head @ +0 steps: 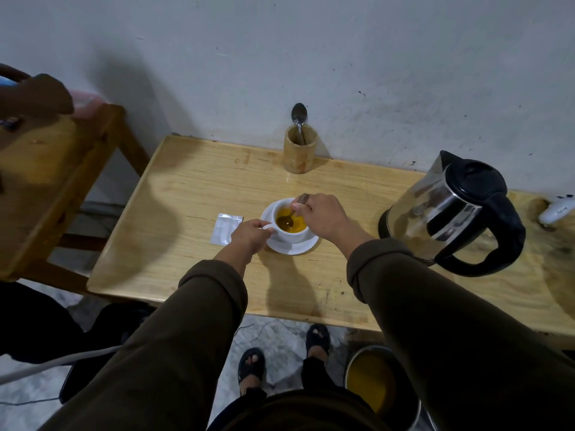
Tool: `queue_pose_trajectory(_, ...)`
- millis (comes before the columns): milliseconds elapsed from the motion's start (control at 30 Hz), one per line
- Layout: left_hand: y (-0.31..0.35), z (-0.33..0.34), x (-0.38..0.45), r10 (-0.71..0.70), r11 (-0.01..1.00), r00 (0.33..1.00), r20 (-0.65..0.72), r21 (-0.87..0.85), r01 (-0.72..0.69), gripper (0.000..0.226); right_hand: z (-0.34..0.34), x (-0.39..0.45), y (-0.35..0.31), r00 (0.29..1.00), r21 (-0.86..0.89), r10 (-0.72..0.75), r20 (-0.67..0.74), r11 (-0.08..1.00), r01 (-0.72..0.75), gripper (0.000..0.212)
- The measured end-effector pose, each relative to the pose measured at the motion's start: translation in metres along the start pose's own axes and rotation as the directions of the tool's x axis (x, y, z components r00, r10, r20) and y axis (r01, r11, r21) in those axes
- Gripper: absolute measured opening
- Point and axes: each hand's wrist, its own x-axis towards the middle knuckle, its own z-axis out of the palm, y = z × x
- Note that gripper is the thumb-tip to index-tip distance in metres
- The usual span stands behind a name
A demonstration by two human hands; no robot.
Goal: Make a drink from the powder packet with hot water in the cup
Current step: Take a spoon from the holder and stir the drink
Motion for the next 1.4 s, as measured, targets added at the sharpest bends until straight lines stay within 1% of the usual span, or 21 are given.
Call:
queue_pose_trajectory(100, 0.000, 0.000, 0.001, 0.003, 1.000, 1.000, 0.005, -0.010, -0.003, 0.028, -0.004, 0.000, 0.000, 1.000, -0.011, -0.007, -0.010, 1.000, 0.007, 0.034)
queue_pose_trajectory(200, 0.000, 0.000, 0.002, 0.000, 1.000, 1.000, 0.004, -0.001, 0.000, 0.028, -0.005, 0.001, 0.000, 0.999, -0.105, -0.009, -0.033, 0.994, 0.005, 0.034)
queue_pose_trajectory(267, 0.000, 0.000, 0.002, 0.003, 1.000, 1.000, 0.005, 0.004, -0.003, 0.023, -0.005, 0.002, 0.000, 0.999, -0.138, -0.012, -0.047, 0.990, 0.006, 0.033)
queue_pose_trajectory(333, -0.001, -0.001, 0.003, 0.006, 1.000, 1.000, 0.010, -0.001, -0.005, 0.019, -0.004, 0.002, 0.000, 0.998, -0.132, -0.007, -0.063, 0.991, -0.002, 0.033)
queue_pose_trajectory(367, -0.001, -0.001, 0.003, 0.006, 1.000, 1.000, 0.014, -0.003, -0.006, 0.021, -0.004, 0.001, 0.000, 0.998, -0.123, -0.003, -0.064, 0.992, -0.005, 0.033)
queue_pose_trajectory(433, -0.001, -0.001, 0.003, 0.007, 1.000, 1.000, 0.015, -0.007, -0.007, 0.025, -0.003, 0.001, -0.002, 0.999, -0.089, 0.006, -0.040, 0.996, -0.010, 0.033)
queue_pose_trajectory(533, -0.001, -0.001, 0.003, 0.004, 1.000, 1.000, 0.014, -0.005, -0.004, 0.019, -0.002, 0.001, -0.003, 1.000, -0.008, 0.011, 0.009, 1.000, -0.011, 0.033)
queue_pose_trajectory(600, 0.000, -0.001, 0.003, -0.003, 1.000, 1.000, 0.022, -0.014, 0.003, 0.018, -0.004, 0.002, -0.003, 1.000, -0.018, 0.001, 0.016, 1.000, 0.000, 0.035)
queue_pose_trajectory(733, -0.001, -0.001, 0.005, -0.006, 1.000, 1.000, 0.020, -0.018, 0.007, 0.027, -0.006, 0.007, -0.001, 1.000, -0.120, -0.001, -0.010, 0.993, 0.000, 0.033)
queue_pose_trajectory(833, -0.002, -0.001, 0.006, 0.000, 1.000, 1.000, 0.021, -0.019, 0.000, 0.016, -0.004, 0.011, 0.003, 0.999, -0.185, -0.001, -0.043, 0.983, -0.007, 0.031)
queue_pose_trajectory(900, -0.002, -0.001, 0.007, 0.006, 1.000, 1.000, 0.026, -0.017, -0.006, 0.011, -0.003, 0.010, 0.002, 1.000, -0.220, -0.012, -0.029, 0.976, 0.005, 0.031)
queue_pose_trajectory(967, -0.002, -0.001, 0.007, 0.007, 1.000, 1.000, 0.027, -0.019, -0.006, 0.012, -0.004, 0.008, 0.000, 1.000, -0.202, -0.020, -0.015, 0.979, 0.017, 0.031)
queue_pose_trajectory(1100, -0.003, -0.002, 0.007, 0.000, 1.000, 1.000, 0.031, -0.020, 0.001, 0.020, -0.005, 0.005, -0.002, 1.000, -0.067, -0.010, 0.028, 0.998, 0.012, 0.033)
queue_pose_trajectory(1167, -0.003, -0.002, 0.007, -0.004, 1.000, 0.999, 0.037, -0.022, 0.005, 0.027, -0.006, 0.005, -0.002, 0.999, -0.031, -0.019, 0.043, 0.999, 0.020, 0.034)
queue_pose_trajectory(1233, -0.002, -0.002, 0.007, -0.008, 1.000, 0.999, 0.040, -0.026, 0.009, 0.029, -0.008, 0.005, -0.002, 0.999, -0.039, -0.033, 0.043, 0.999, 0.034, 0.034)
queue_pose_trajectory(1300, -0.001, -0.002, 0.007, -0.008, 0.999, 0.999, 0.039, -0.031, 0.010, 0.027, -0.008, 0.005, -0.002, 0.999, -0.085, -0.037, 0.038, 0.996, 0.040, 0.035)
queue_pose_trajectory(1400, -0.002, -0.002, 0.006, -0.006, 1.000, 0.999, 0.037, -0.026, 0.007, 0.023, -0.006, 0.009, 0.001, 1.000, -0.158, -0.020, -0.006, 0.987, 0.019, 0.033)
